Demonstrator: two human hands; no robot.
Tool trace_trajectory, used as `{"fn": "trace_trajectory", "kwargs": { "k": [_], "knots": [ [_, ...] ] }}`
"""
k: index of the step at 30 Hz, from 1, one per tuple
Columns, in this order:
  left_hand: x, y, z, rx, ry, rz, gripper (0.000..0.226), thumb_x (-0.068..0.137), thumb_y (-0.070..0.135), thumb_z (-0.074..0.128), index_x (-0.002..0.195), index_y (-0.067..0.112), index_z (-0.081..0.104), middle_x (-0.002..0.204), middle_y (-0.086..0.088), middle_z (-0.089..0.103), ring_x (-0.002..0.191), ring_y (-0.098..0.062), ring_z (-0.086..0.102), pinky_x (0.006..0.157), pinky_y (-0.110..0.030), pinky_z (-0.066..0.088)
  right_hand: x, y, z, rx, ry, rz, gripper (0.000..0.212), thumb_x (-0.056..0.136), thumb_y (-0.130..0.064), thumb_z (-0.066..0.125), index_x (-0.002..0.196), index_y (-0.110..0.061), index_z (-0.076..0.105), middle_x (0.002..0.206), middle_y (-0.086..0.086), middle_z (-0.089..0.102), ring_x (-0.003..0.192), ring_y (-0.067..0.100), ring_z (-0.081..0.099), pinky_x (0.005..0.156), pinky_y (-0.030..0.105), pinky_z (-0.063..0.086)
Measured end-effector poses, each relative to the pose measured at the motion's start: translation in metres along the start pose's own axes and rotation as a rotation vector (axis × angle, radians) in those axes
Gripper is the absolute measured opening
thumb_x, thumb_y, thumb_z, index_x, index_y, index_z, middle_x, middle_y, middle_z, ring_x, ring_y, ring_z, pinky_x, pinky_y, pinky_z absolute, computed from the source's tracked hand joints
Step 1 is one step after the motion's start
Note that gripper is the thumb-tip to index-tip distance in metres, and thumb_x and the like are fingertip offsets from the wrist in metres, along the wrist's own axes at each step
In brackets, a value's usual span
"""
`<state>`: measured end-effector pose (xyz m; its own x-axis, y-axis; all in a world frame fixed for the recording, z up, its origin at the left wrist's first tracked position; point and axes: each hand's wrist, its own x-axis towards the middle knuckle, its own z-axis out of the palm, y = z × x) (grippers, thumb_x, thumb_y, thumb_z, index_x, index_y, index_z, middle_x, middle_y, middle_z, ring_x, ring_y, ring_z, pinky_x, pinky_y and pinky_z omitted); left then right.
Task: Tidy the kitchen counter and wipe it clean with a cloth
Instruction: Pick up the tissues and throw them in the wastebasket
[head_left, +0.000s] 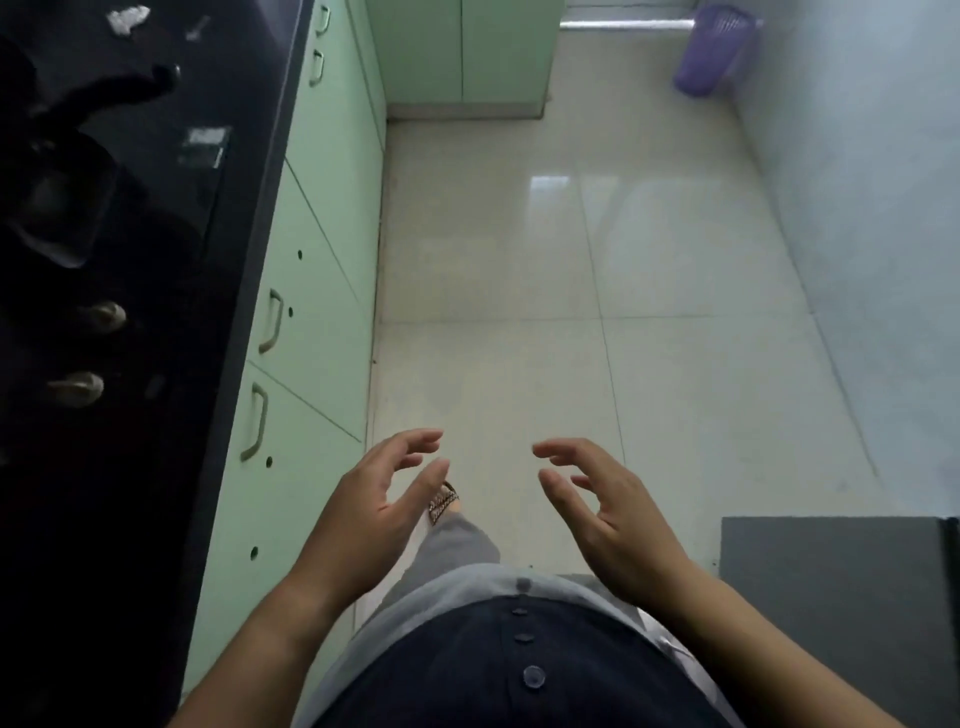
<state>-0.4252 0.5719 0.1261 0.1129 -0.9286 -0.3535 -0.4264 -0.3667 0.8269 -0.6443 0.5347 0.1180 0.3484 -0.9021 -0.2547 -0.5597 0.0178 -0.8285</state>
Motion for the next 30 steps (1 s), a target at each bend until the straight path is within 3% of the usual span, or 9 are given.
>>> {"fn": "trace_trajectory", "kwargs": {
  "k": [6, 14, 23, 30],
  "knots": [
    [0.120, 0.043, -0.050, 0.065, -0.008, 0.092, 0.053, 0.074, 0.070, 0.036, 0.117, 0.042, 0.051, 0.116, 0.027, 0.054, 0.108, 0.011, 0.048, 0.082, -0.013, 0.038, 0.122, -0.033, -0.042, -0.030, 0.080, -0.022, 0.054, 0.082, -0.061, 0.033, 0.117, -0.027, 0.055, 0.117, -0.016, 0.057, 0.109, -0.004, 0.051, 0.093, 0.023, 0.046],
    [0.258, 0.070, -0.066, 0.188, -0.100, 0.055, 0.041, 0.082, 0.061, 0.042, 0.118, 0.041, 0.049, 0.118, 0.023, 0.054, 0.108, 0.012, 0.046, 0.079, -0.003, 0.030, 0.257, -0.026, -0.076, 0.058, 0.092, 0.034, 0.050, 0.081, -0.059, 0.036, 0.113, -0.028, 0.057, 0.112, -0.020, 0.058, 0.106, -0.003, 0.053, 0.092, 0.027, 0.047],
    [0.464, 0.167, -0.078, 0.072, 0.024, 0.057, 0.042, 0.075, 0.068, 0.037, 0.109, 0.047, 0.051, 0.111, 0.030, 0.055, 0.104, 0.014, 0.049, 0.080, -0.011, 0.038, 0.479, -0.049, -0.185, 0.003, 0.078, -0.073, 0.050, 0.083, -0.059, 0.034, 0.115, -0.027, 0.056, 0.113, -0.016, 0.058, 0.106, -0.003, 0.052, 0.090, 0.020, 0.046],
    [0.568, 0.187, -0.114, 0.038, 0.095, -0.015, 0.045, 0.074, 0.067, 0.039, 0.112, 0.045, 0.052, 0.111, 0.028, 0.056, 0.104, 0.014, 0.049, 0.079, -0.006, 0.035, 0.600, -0.063, -0.206, -0.023, -0.033, -0.082, 0.048, 0.083, -0.060, 0.034, 0.112, -0.030, 0.057, 0.112, -0.025, 0.055, 0.110, -0.004, 0.051, 0.094, 0.027, 0.046]
  ]
}}
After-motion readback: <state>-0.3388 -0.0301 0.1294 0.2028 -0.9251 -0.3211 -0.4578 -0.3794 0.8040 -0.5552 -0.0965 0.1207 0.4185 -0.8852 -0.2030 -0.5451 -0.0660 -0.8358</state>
